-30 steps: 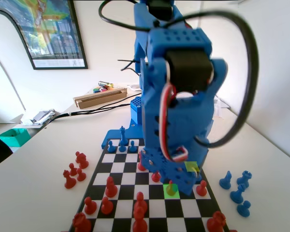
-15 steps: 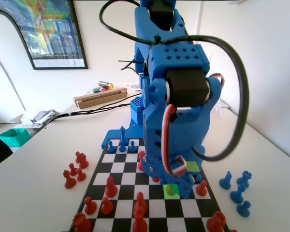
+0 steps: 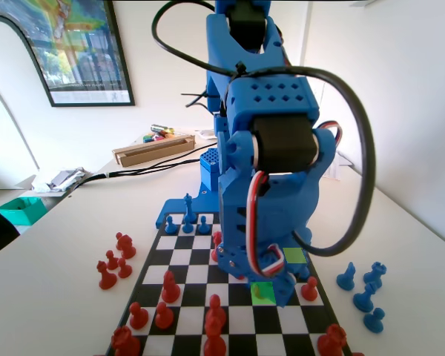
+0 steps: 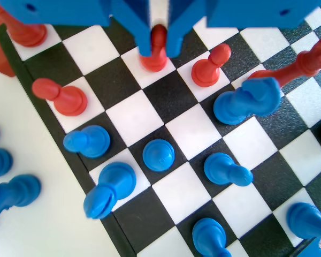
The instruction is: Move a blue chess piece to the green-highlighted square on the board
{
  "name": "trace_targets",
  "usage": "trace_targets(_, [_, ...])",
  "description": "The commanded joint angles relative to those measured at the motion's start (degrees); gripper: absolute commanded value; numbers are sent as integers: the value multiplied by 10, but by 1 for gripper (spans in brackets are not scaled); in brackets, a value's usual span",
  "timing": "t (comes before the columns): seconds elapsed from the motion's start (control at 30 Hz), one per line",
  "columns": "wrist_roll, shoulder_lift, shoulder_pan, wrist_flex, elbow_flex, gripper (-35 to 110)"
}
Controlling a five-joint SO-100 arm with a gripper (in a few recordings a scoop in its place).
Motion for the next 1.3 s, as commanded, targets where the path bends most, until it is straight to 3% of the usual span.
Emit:
trace_targets(0.0, [-4,18,-4,6,-26,1])
trace_targets(0.43, [-5,138,47,54,-56,1])
trace_targets(0.77, [-16,288,189,136,-78,1])
trace_targets(1.27, [-91,244,437,199,-98,1])
